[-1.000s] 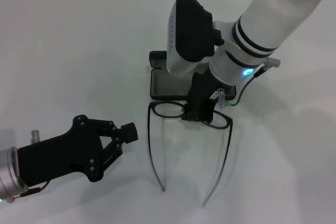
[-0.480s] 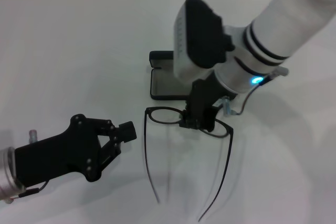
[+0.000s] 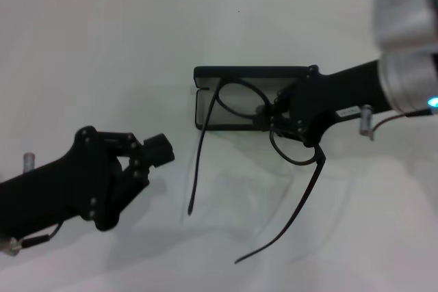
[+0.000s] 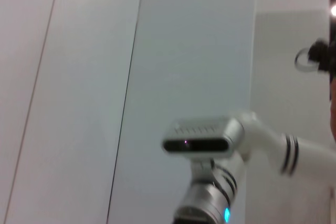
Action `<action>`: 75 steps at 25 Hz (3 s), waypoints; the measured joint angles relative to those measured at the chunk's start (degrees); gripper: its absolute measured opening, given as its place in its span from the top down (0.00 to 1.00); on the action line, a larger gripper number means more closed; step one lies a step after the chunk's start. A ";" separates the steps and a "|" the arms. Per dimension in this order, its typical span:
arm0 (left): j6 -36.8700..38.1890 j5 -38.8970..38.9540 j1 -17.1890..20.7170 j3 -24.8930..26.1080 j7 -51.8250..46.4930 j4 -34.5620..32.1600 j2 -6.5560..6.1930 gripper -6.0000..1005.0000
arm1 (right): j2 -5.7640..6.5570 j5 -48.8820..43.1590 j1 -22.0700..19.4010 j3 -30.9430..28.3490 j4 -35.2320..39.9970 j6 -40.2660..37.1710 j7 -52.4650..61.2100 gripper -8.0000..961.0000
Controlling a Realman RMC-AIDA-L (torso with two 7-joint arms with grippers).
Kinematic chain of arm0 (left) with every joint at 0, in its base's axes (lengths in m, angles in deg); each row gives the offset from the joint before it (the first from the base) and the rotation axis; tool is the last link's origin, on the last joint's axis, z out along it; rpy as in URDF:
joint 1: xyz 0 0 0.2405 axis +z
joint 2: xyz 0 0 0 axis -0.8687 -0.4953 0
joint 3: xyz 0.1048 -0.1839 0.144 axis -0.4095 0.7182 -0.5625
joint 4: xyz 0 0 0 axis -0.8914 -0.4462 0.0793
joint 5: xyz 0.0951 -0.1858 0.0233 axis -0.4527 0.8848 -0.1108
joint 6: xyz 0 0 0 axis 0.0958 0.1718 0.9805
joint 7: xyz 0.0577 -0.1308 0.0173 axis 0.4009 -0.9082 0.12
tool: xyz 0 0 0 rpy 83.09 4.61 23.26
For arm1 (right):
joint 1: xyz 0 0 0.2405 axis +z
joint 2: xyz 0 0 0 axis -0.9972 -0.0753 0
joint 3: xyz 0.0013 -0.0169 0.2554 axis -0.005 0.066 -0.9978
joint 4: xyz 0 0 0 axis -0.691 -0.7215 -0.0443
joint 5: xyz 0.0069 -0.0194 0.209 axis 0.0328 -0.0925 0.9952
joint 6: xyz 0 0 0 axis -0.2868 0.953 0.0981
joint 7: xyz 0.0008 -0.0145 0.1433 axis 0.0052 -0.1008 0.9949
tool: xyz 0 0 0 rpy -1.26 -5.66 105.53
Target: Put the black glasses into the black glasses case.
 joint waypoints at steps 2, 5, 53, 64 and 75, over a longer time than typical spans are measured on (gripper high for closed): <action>0.69 2.38 -0.41 -0.18 0.04 0.94 0.13 0.95 | -0.16 6.45 -3.45 -1.88 0.06 0.12 -5.66 0.88; 0.91 6.01 -2.26 -0.22 0.09 4.08 0.13 0.95 | -0.14 13.88 -6.03 -2.64 -1.56 0.51 -11.47 0.88; -5.09 9.29 -15.30 -5.63 0.19 16.06 0.80 0.95 | 0.11 37.68 -1.87 -4.06 -24.44 -4.59 -37.47 0.88; -6.76 9.51 -15.82 -5.36 0.19 16.05 0.82 0.95 | 0.05 37.82 -1.76 -4.07 -24.43 -5.61 -37.47 0.88; -2.89 9.78 -15.45 -5.37 0.16 15.58 0.60 0.95 | 0.01 38.03 -2.34 -7.60 -25.76 -5.63 -38.59 0.88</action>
